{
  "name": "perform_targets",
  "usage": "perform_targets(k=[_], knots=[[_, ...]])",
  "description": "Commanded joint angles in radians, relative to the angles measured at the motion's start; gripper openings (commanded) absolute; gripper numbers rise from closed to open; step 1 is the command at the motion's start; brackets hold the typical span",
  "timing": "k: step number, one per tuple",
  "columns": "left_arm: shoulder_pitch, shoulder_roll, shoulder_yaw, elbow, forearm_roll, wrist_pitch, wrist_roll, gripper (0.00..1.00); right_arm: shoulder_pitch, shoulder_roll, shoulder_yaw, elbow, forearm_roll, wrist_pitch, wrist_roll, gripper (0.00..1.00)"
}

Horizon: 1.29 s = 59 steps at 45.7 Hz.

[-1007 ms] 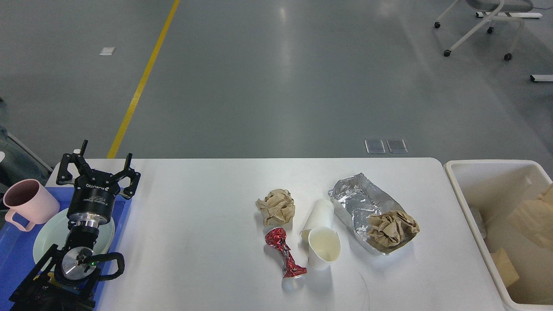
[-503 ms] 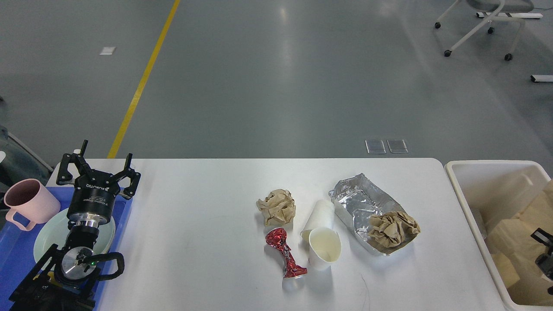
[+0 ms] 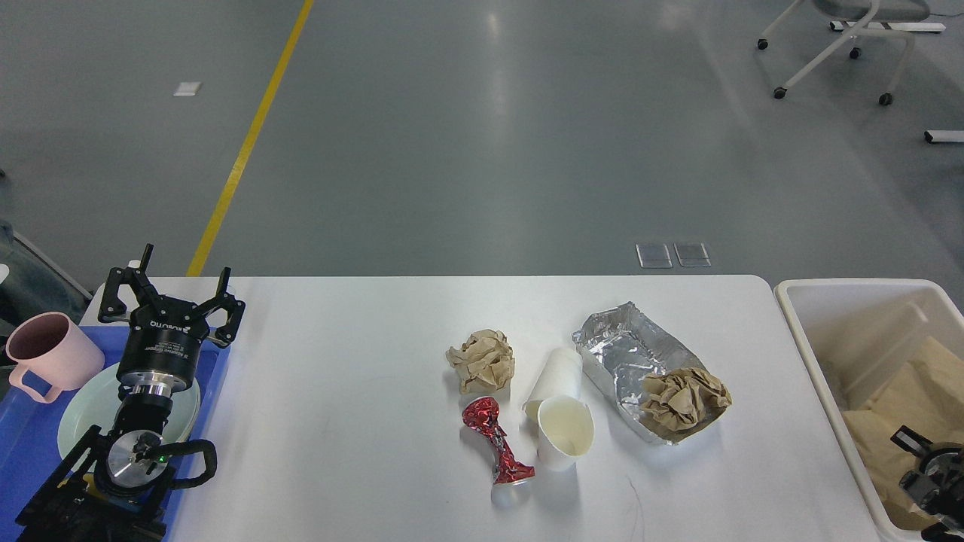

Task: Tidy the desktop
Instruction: 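Open the right gripper inside the bin and withdraw it upward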

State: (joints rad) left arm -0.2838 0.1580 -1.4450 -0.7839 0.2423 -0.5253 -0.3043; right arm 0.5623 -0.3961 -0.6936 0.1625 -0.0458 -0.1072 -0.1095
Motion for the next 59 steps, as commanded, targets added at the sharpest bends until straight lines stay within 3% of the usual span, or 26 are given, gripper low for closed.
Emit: perform_targets(k=[1, 5, 12, 14, 34, 42, 47, 50, 54, 59], knots=[[0.000, 0.000, 0.000, 0.000, 0.000, -0.001, 0.001, 0.97, -0.009, 0.009, 0.000, 0.000, 0.000, -0.002, 0.001, 0.00], [0.000, 0.000, 0.000, 0.000, 0.000, -0.001, 0.001, 0.97, -0.009, 0.011, 0.000, 0.000, 0.000, -0.005, 0.001, 0.01], [0.000, 0.000, 0.000, 0.000, 0.000, -0.001, -0.001, 0.97, -0.009, 0.013, 0.000, 0.000, 0.000, -0.040, 0.001, 0.74], [0.000, 0.000, 0.000, 0.000, 0.000, -0.001, 0.001, 0.97, -0.009, 0.011, 0.000, 0.003, 0.000, -0.054, 0.001, 1.00], [0.000, 0.000, 0.000, 0.000, 0.000, -0.001, 0.001, 0.97, 0.004, -0.006, -0.001, 0.028, -0.019, -0.045, 0.001, 1.00], [0.000, 0.000, 0.000, 0.000, 0.000, 0.001, 0.001, 0.97, 0.112, -0.096, -0.026, 0.187, -0.066, -0.011, -0.002, 1.00], [-0.002, 0.000, 0.000, 0.000, 0.000, 0.001, 0.001, 0.96, 0.258, -0.181, -0.033, 0.343, -0.172, 0.050, -0.009, 1.00], [0.000, 0.000, 0.000, 0.000, 0.000, -0.001, 0.001, 0.96, 0.339, -0.224, -0.035, 0.408, -0.241, 0.104, -0.036, 1.00], [-0.002, 0.000, -0.002, 0.000, 0.000, -0.001, 0.001, 0.97, 0.456, -0.271, -0.035, 0.472, -0.311, 0.204, -0.085, 1.00], [-0.002, 0.000, 0.000, 0.000, 0.000, 0.001, 0.001, 0.97, 0.649, -0.323, -0.073, 0.596, -0.364, 0.348, -0.099, 1.00]])
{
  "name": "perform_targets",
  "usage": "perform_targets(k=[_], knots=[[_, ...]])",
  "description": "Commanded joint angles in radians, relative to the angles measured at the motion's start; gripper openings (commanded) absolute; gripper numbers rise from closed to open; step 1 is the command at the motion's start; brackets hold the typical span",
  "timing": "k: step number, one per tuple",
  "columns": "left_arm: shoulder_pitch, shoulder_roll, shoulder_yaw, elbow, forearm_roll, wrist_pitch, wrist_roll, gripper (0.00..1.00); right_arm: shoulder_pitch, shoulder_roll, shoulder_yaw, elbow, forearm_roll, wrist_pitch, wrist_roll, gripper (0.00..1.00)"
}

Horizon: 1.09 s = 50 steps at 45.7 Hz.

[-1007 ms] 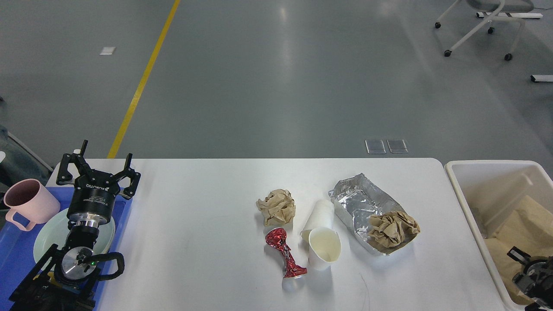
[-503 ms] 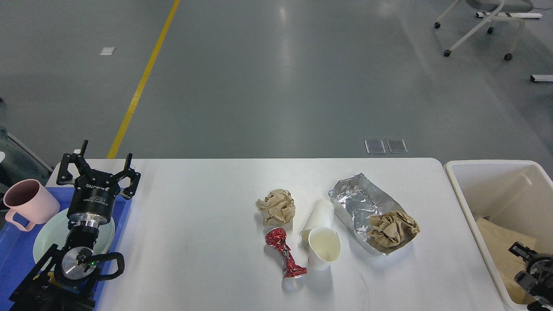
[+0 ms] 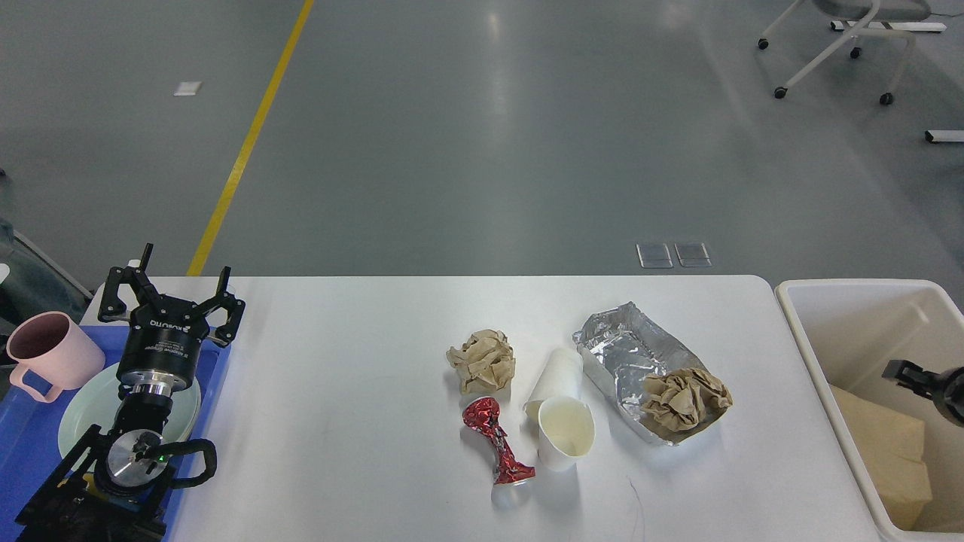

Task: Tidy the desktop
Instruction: 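Open the right gripper inside the bin and withdraw it upward, then move the right gripper down to the silver foil bag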

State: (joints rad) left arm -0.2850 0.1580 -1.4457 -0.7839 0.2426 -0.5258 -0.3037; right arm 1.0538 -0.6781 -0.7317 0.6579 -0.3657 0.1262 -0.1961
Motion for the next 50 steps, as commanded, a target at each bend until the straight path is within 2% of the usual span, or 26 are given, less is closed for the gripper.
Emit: perform_targets(k=[1, 10, 17, 22, 26, 39, 50], knots=[[0.000, 0.000, 0.001, 0.000, 0.000, 0.000, 0.000, 0.97, 0.190, -0.043, -0.058, 0.120, -0.044, 0.136, -0.013, 1.00], [0.000, 0.000, -0.001, 0.000, 0.000, 0.000, 0.000, 0.97, 0.537, -0.001, -0.302, 0.322, -0.019, 0.300, -0.013, 1.00], [0.001, -0.002, -0.001, 0.000, 0.000, 0.000, 0.000, 0.96, 0.767, 0.067, -0.414, 0.443, 0.074, 0.519, -0.014, 1.00], [0.001, 0.000, 0.001, 0.000, 0.000, 0.000, 0.000, 0.97, 0.945, 0.158, -0.497, 0.511, 0.181, 0.654, -0.014, 1.00], [0.001, 0.000, 0.001, 0.000, 0.000, 0.000, 0.000, 0.97, 1.073, 0.236, -0.557, 0.574, 0.266, 0.723, -0.014, 1.00], [0.003, 0.000, 0.001, 0.000, 0.000, 0.000, -0.002, 0.97, 1.460, 0.324, -0.572, 0.851, 0.356, 0.776, -0.014, 1.00], [0.001, 0.000, 0.001, 0.000, 0.000, 0.000, -0.002, 0.97, 1.575, 0.356, -0.563, 1.008, 0.412, 0.757, -0.013, 1.00]])
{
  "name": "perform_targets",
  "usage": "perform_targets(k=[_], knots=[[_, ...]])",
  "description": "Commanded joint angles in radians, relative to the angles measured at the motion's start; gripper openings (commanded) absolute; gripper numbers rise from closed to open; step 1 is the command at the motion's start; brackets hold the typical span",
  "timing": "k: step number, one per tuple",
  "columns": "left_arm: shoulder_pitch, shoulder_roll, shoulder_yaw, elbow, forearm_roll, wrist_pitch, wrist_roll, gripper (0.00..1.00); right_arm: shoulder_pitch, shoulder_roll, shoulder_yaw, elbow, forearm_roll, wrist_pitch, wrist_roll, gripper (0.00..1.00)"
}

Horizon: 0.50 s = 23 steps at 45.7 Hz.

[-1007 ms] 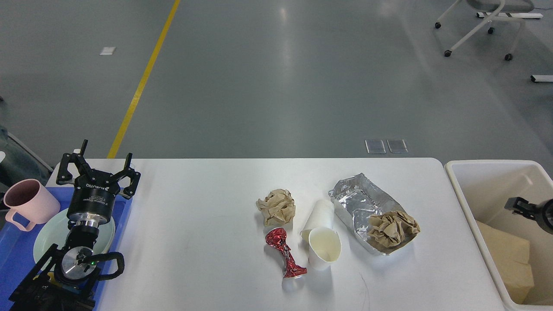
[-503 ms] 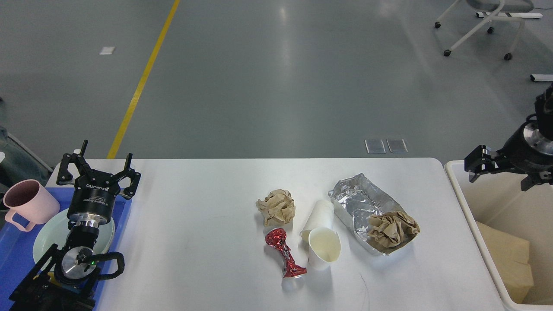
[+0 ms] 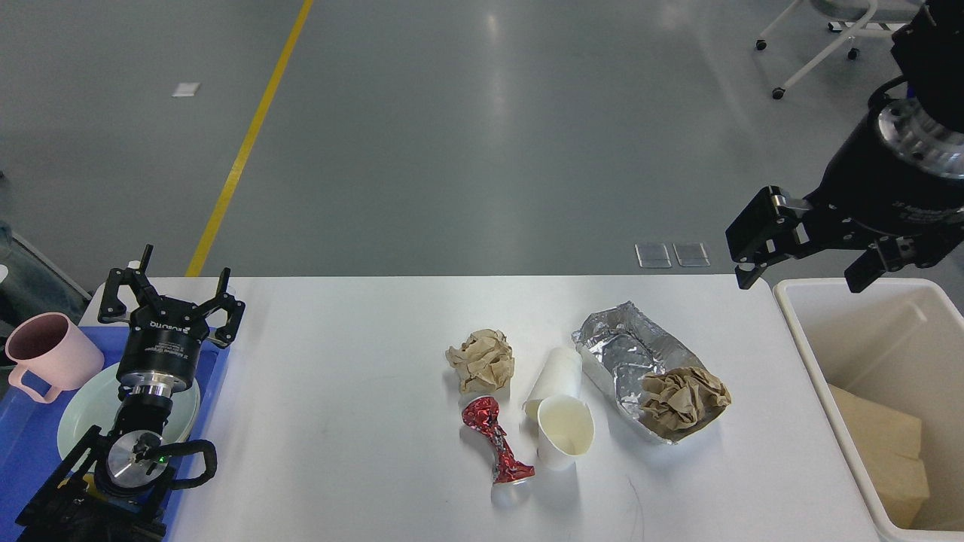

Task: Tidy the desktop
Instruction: 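Move the right gripper down to the silver foil bag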

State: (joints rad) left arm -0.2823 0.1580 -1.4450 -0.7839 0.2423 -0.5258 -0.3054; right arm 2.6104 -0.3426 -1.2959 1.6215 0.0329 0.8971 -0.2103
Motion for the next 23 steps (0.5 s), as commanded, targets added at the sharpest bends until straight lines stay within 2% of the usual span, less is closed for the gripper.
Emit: perform_targets(k=[1, 16, 23], knots=[[-0.002, 0.000, 0.000, 0.000, 0.000, 0.001, 0.000, 0.97, 0.017, 0.020, 0.000, 0.044, 0.013, -0.017, 0.002, 1.00], [-0.002, 0.000, 0.000, 0.000, 0.000, 0.000, 0.002, 0.97, 0.004, 0.025, 0.004, 0.035, 0.018, -0.027, 0.003, 1.00], [-0.002, 0.000, 0.000, 0.000, 0.000, 0.000, 0.002, 0.97, -0.024, 0.028, 0.009, 0.025, 0.019, -0.067, 0.006, 1.00]])
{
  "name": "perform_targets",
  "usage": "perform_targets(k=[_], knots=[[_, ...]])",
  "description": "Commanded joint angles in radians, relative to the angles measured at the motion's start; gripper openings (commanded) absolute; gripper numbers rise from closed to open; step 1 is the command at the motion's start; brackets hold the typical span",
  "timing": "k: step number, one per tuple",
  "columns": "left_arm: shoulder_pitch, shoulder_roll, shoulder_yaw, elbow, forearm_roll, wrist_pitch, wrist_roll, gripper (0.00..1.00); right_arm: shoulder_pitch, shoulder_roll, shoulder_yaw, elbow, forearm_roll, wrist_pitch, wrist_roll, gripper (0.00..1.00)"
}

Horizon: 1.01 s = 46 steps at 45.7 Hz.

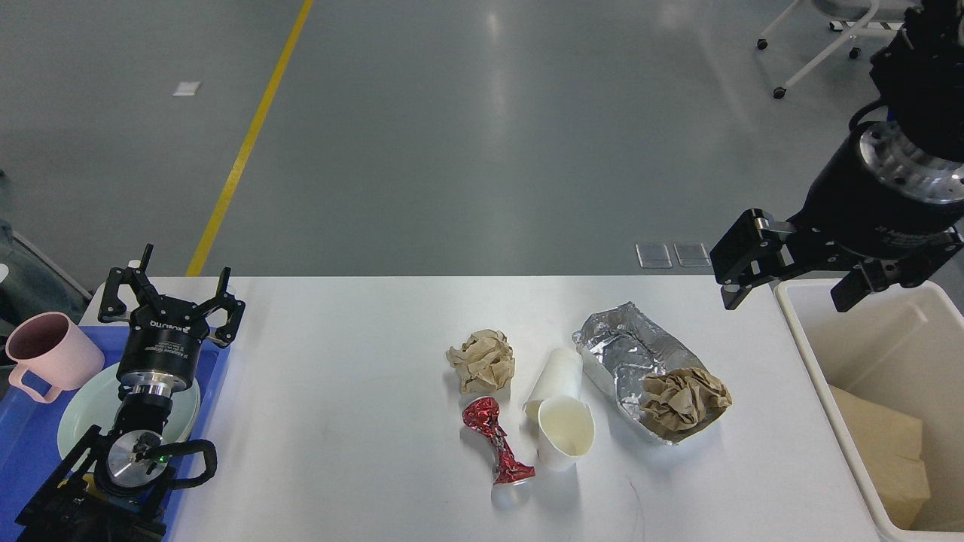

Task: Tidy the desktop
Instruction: 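Move the right gripper down to the silver foil bag, then grasp the silver foil bag with crumpled paper using the right gripper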

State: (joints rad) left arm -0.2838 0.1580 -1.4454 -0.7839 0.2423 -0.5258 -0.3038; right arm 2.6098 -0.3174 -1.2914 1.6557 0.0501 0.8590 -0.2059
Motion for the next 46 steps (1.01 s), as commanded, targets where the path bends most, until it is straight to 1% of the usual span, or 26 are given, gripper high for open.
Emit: perform_targets(k=[1, 8, 13, 19, 24, 29, 36, 43, 44, 46], knots=[[0.000, 0.000, -0.001, 0.000, 0.000, 0.000, 0.000, 0.97, -0.033, 0.003, 0.006, -0.013, 0.002, -0.035, 0.002, 1.00], [-0.002, 0.000, 0.000, 0.000, 0.000, 0.000, 0.000, 0.97, -0.095, 0.006, 0.050, -0.017, 0.000, -0.080, 0.002, 1.00], [-0.002, 0.000, -0.001, 0.000, 0.000, 0.001, 0.002, 0.97, -0.207, 0.034, 0.105, -0.027, 0.019, -0.135, 0.000, 1.00], [-0.002, 0.000, 0.000, 0.000, 0.000, 0.001, 0.002, 0.97, -0.350, 0.092, 0.153, -0.062, 0.054, -0.236, -0.001, 1.00], [-0.002, 0.000, -0.001, 0.000, 0.000, 0.001, 0.002, 0.96, -0.519, 0.132, 0.150, -0.132, 0.060, -0.359, -0.001, 1.00], [-0.002, 0.000, 0.000, 0.000, 0.000, 0.000, 0.002, 0.96, -0.657, 0.144, 0.142, -0.171, 0.112, -0.475, -0.003, 1.00], [-0.002, 0.000, 0.000, 0.000, 0.000, 0.000, 0.002, 0.96, -0.792, 0.153, 0.130, -0.217, 0.246, -0.561, -0.003, 0.91], [-0.002, 0.000, 0.000, 0.000, 0.000, 0.000, 0.000, 0.97, -0.893, 0.144, 0.106, -0.274, 0.373, -0.584, -0.003, 0.89], [-0.002, 0.000, 0.000, 0.000, 0.000, 0.000, 0.000, 0.97, -0.904, 0.143, 0.107, -0.275, 0.393, -0.587, -0.003, 0.87], [-0.002, 0.000, 0.000, 0.000, 0.000, 0.000, 0.000, 0.97, -0.928, 0.132, 0.107, -0.286, 0.421, -0.595, -0.001, 0.80]])
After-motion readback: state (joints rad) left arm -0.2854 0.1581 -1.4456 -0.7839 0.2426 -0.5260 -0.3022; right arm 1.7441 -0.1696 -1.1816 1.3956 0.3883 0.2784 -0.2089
